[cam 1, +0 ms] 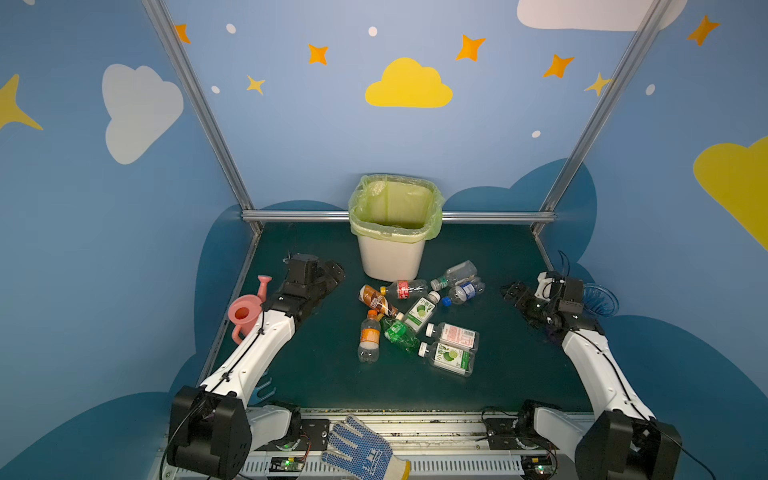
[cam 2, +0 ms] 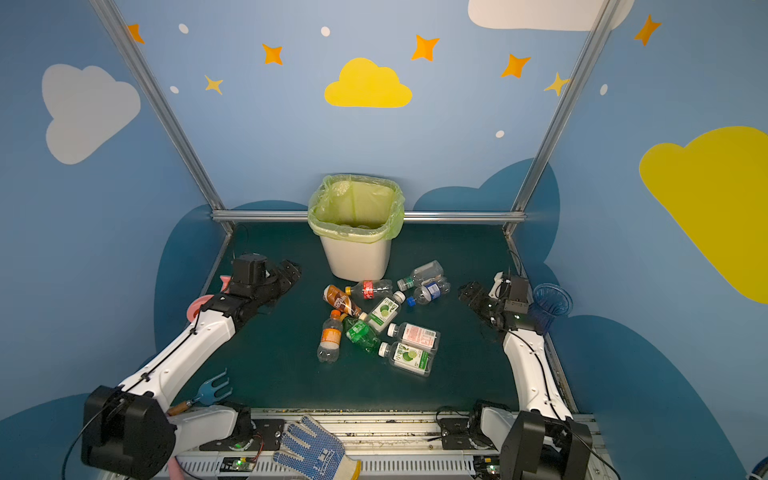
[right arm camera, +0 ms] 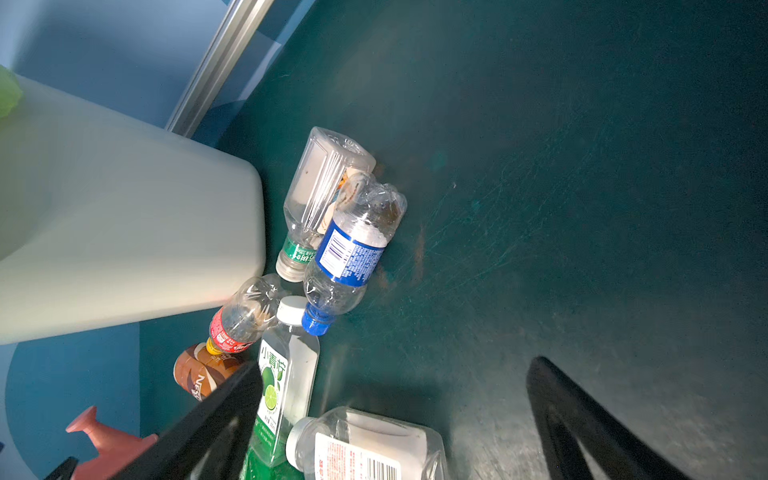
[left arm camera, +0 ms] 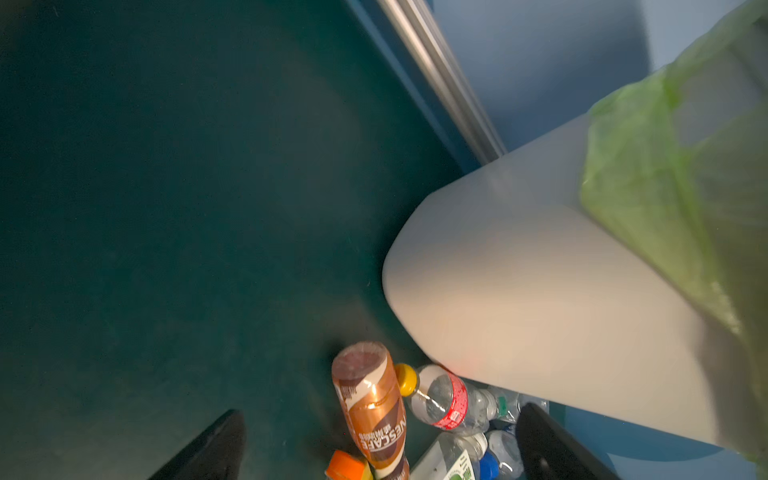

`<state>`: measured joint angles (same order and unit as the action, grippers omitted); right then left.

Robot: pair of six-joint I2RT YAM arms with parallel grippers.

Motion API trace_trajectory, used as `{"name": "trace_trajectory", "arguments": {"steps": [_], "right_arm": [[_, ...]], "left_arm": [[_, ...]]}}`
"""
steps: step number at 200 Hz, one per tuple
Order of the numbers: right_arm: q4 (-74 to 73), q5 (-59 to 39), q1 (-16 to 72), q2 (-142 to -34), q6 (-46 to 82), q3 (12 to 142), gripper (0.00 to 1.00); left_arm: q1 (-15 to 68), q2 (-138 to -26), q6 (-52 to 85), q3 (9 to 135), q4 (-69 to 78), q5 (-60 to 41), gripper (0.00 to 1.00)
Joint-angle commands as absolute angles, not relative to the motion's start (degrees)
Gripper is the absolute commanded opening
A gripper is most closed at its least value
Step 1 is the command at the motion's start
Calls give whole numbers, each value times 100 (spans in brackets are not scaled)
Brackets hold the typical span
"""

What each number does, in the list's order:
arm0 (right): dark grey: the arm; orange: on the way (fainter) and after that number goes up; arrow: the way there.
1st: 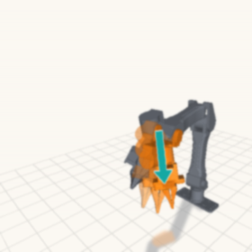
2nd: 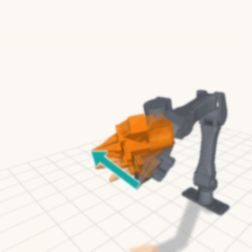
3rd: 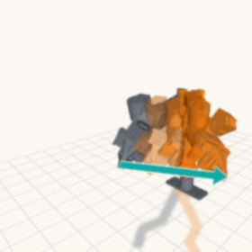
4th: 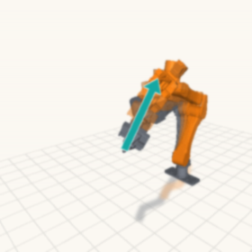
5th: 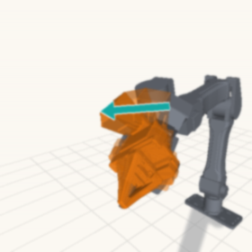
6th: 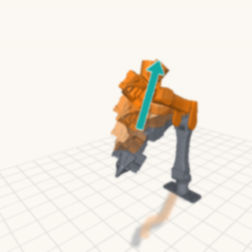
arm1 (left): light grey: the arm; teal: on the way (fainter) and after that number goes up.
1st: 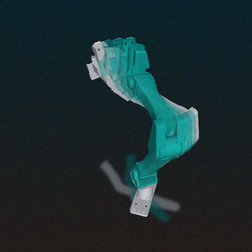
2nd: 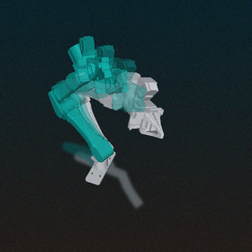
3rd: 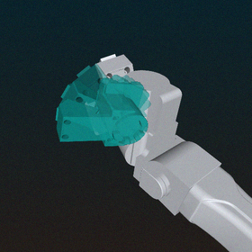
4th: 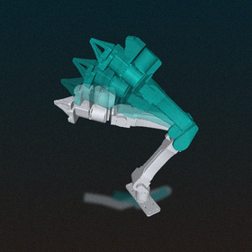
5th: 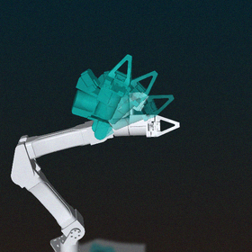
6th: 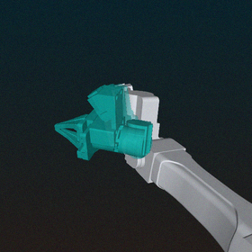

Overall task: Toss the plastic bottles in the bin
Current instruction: 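Swing the left gripper back down beside the watering can, then reach the left gripper into the pile toward the orange-cap bottle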

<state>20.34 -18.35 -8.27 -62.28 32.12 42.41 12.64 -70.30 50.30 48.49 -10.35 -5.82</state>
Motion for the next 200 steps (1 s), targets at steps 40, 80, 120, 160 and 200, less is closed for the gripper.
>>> {"name": "trace_trajectory", "arguments": {"steps": [40, 80, 120, 160, 200], "right_arm": [[1962, -1907, -869, -6249, 3251, 4189, 98], [2032, -1859, -865, -6208, 3252, 4161, 98], [2024, -1819, -870, -6204, 3281, 4144, 98], [2047, -1810, -879, -6230, 3280, 4153, 98], [2060, -1768, -893, -6253, 3278, 4140, 98]], "left_arm": [[1724, -7954, 6193, 4597, 63, -1408, 98], [1757, -8473, 6557, 4658, 352, -1694, 96], [1775, -8963, 6712, 4734, 521, -1977, 95], [1776, -9414, 6787, 4888, 716, -2217, 92], [1775, -9862, 6760, 5168, 738, -2529, 86]]}}
